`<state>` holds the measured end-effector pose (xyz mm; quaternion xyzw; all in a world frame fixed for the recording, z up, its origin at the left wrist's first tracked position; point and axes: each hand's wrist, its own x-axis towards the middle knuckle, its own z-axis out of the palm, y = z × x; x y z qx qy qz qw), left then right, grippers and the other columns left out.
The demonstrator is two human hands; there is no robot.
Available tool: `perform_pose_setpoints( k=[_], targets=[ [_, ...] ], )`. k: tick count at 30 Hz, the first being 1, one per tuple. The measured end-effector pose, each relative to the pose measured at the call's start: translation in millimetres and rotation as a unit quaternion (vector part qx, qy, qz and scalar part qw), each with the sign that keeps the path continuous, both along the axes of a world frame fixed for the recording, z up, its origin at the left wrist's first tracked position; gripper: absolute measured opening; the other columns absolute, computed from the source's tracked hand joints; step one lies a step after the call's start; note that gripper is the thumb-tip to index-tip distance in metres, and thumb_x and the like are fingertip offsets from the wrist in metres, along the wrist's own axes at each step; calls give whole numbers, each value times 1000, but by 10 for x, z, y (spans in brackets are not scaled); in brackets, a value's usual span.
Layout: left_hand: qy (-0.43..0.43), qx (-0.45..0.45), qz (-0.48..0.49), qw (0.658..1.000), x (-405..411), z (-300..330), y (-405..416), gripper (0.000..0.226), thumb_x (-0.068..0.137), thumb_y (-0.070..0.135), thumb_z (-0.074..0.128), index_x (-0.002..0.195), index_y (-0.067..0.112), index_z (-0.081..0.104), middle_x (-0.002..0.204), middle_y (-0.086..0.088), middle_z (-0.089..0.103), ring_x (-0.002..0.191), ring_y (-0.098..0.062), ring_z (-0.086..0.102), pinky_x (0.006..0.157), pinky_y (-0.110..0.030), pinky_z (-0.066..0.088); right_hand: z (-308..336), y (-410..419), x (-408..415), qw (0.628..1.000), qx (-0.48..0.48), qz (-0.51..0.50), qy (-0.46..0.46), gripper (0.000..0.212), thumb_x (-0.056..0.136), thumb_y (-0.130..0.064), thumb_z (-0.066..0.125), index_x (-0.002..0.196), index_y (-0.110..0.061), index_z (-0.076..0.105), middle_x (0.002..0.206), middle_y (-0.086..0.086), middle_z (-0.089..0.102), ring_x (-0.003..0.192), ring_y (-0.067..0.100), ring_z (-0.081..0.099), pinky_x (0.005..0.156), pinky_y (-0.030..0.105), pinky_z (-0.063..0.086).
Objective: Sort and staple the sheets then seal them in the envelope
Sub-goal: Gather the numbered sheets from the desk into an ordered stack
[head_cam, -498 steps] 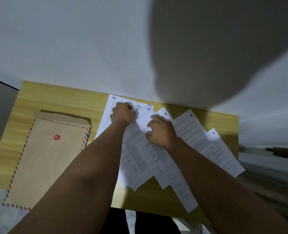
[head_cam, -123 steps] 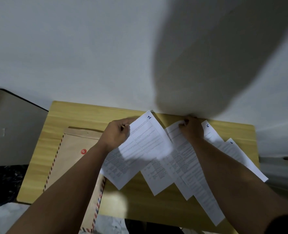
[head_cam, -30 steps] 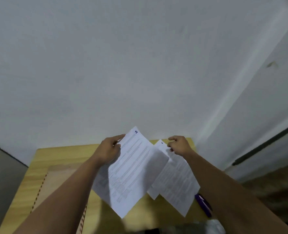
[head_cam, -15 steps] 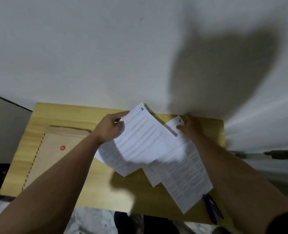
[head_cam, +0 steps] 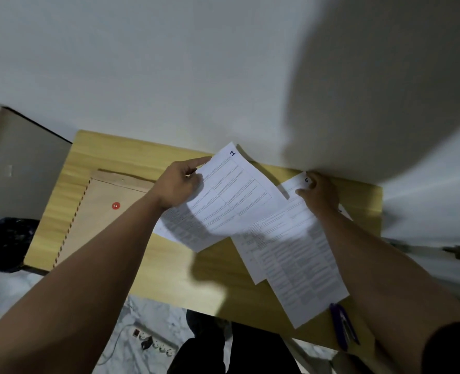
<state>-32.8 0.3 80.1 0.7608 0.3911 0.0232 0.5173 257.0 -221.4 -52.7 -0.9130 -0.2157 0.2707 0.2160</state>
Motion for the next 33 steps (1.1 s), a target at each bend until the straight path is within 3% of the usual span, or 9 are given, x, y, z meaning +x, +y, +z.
perform_pose_setpoints(
  k=[3, 6, 9, 12, 18, 24, 28, 33],
  targets=[
    [2, 2, -4, 1000, -42, -20, 3, 59, 100, -2, 47, 134, 44, 64, 96, 1, 80, 65, -7, 53, 65, -21, 44, -27, 4, 23, 1000, -8, 4, 0, 62, 77, -34, 85, 134, -23, 61, 123, 6, 68, 112, 31, 65, 89, 45, 56],
    [10, -4, -5, 1000, -72, -49, 6, 56, 101, -2, 48, 138, 36, 65, 104, -3, 80, 66, -2, 56, 68, -16, 45, -68, 33, 107, 1000, -20, -2, 20, 61, 71, -35, 88, 125, -31, 60, 119, 1, 69, 109, 30, 66, 91, 50, 56],
    [3, -16, -3, 1000, -86, -65, -6, 63, 100, 3, 49, 124, 59, 65, 113, -15, 77, 83, -15, 59, 79, -30, 48, -156, 44, 194, 999, -21, -12, 30, 61, 63, -40, 88, 115, -36, 56, 116, -9, 69, 111, 25, 65, 93, 53, 55],
    [8, -18, 1, 1000, -89, -71, -7, 70, 100, 4, 49, 114, 71, 63, 113, -15, 77, 87, -18, 59, 81, -34, 48, -158, 46, 188, 1000, -15, -11, 24, 58, 67, -37, 89, 115, -36, 56, 116, -10, 68, 112, 25, 64, 95, 53, 53],
    [21, -26, -4, 999, -49, -93, -18, 55, 102, 2, 49, 141, 38, 64, 113, -4, 79, 91, -16, 65, 84, -31, 49, -150, 2, 96, 1000, -7, 0, 2, 63, 80, -34, 83, 137, -34, 56, 124, 1, 61, 114, 28, 60, 102, 54, 44],
    [23, -10, -8, 1000, -29, 11, -49, 59, 99, 6, 49, 134, 51, 65, 121, 3, 78, 94, -20, 65, 99, -51, 55, -99, 0, 88, 999, -35, 35, 15, 71, 78, -39, 81, 142, -40, 50, 130, -2, 61, 119, 30, 59, 100, 52, 39],
    [28, -10, 6, 1000, -12, 88, -75, 57, 101, 2, 48, 136, 44, 66, 122, 10, 77, 104, -16, 71, 100, -43, 55, -98, 0, 67, 994, -68, 82, 17, 84, 76, -47, 81, 149, -41, 40, 138, -2, 59, 124, 33, 57, 102, 54, 42],
    [35, 4, -3, 999, 0, 176, -154, 56, 101, -2, 48, 143, 33, 64, 129, 17, 73, 116, -5, 69, 108, -38, 51, -98, 70, 55, 991, -78, 108, 24, 79, 74, -47, 85, 143, -38, 47, 133, -4, 63, 119, 29, 61, 101, 51, 45]
  ],
)
